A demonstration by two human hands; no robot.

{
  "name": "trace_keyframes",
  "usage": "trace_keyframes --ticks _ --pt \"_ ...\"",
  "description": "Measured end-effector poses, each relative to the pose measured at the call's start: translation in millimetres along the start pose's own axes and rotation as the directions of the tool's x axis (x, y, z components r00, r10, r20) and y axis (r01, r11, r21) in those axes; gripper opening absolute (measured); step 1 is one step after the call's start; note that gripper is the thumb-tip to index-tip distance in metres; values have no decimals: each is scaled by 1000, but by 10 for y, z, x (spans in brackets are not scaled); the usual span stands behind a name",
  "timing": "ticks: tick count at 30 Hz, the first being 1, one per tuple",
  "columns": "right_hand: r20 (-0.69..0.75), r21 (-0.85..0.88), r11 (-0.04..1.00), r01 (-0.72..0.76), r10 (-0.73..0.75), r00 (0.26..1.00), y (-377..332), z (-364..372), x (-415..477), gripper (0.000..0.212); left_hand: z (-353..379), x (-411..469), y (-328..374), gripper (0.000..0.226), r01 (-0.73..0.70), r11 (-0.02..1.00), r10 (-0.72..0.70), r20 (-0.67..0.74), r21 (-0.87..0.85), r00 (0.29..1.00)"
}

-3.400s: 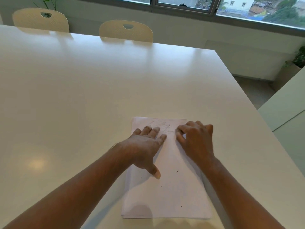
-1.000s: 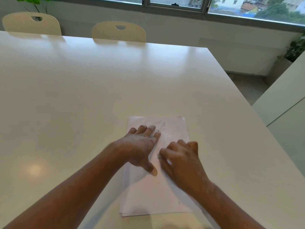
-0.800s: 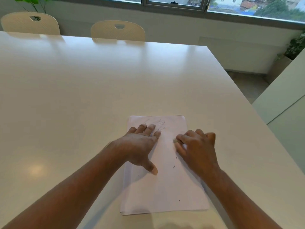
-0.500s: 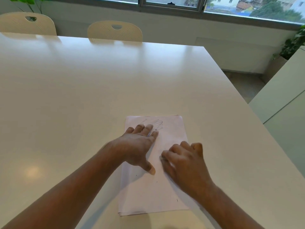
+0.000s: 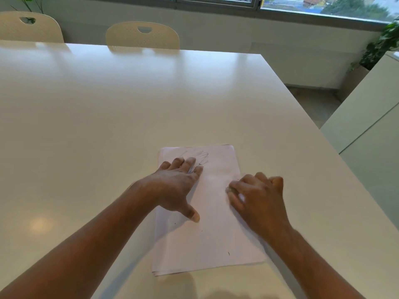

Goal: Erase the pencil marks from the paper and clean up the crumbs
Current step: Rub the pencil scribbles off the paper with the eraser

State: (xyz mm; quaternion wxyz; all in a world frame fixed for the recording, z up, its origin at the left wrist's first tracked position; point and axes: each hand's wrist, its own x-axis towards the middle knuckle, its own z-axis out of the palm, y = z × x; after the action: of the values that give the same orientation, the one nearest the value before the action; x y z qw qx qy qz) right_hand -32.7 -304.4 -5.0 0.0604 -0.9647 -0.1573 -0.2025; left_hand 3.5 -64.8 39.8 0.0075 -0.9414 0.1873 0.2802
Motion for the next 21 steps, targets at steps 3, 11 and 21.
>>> trace_keyframes --ticks 3,11,21 --pt "23 35 999 -33 32 999 -39 -30 -11 16 6 -15 8 138 0 1000 0 -6 3 1000" --pt "87 29 1000 7 -10 996 -78 -158 -200 20 7 1 -2 138 -1 1000 1 -10 -8 1000" --pt "132 118 989 -92 76 988 -101 -179 -42 20 25 -51 -4 136 -15 998 13 -43 -55 999"
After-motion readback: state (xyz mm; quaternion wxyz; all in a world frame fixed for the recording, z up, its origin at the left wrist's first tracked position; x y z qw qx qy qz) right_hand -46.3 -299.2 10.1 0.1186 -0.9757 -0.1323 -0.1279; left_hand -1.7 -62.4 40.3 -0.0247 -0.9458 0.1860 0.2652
